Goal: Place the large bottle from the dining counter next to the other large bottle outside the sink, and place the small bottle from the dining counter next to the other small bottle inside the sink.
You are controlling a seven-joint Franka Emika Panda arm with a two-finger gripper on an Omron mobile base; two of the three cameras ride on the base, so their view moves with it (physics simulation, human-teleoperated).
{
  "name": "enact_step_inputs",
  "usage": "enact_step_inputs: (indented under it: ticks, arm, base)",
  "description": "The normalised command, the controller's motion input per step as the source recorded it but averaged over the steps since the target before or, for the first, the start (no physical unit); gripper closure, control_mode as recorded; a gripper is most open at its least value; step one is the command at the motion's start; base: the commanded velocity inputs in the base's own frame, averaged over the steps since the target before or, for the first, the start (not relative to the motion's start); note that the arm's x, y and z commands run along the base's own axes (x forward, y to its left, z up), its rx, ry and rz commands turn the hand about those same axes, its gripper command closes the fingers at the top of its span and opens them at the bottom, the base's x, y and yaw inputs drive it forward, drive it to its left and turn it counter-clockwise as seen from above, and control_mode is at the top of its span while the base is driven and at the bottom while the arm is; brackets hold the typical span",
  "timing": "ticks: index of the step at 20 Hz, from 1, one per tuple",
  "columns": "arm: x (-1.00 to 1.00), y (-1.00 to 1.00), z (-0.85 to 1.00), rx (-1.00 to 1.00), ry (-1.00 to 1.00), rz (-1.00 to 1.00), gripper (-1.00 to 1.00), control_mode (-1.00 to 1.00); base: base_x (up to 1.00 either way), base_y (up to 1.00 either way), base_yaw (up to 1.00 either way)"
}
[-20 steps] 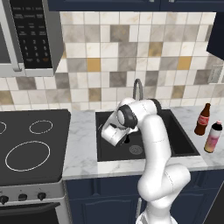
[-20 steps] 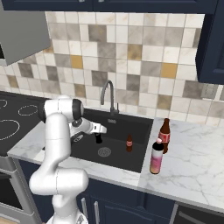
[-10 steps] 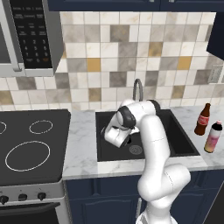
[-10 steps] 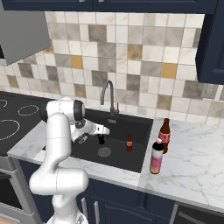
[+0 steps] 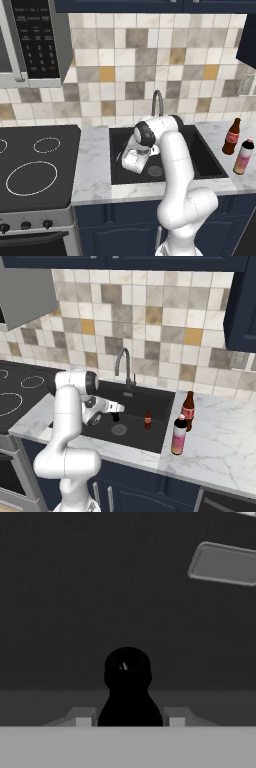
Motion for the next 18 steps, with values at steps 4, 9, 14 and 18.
enact_step_inputs:
  ticks: [4, 9, 14, 18]
  arm:
    - [-0.4, -0.27, -0.23, 0.0, -0.15, 0.0, -1.0, -1.0]
    - [-0.43, -0.36, -0.22, 0.0, -0.16, 0.0, -1.0, -1.0]
    - [-0.49, -0.18, 0.03, 0.0, -0.21, 0.0, -1.0, -1.0]
    - [-0.5, 0.0, 0.61, 0.0, -0.24, 0.0, -1.0, -1.0]
  base:
    - [0.0, 0.0, 0.0]
    - [0.0, 0.0, 0.0]
    - [0.0, 0.0, 0.0]
    - [0.0, 0.0, 0.0]
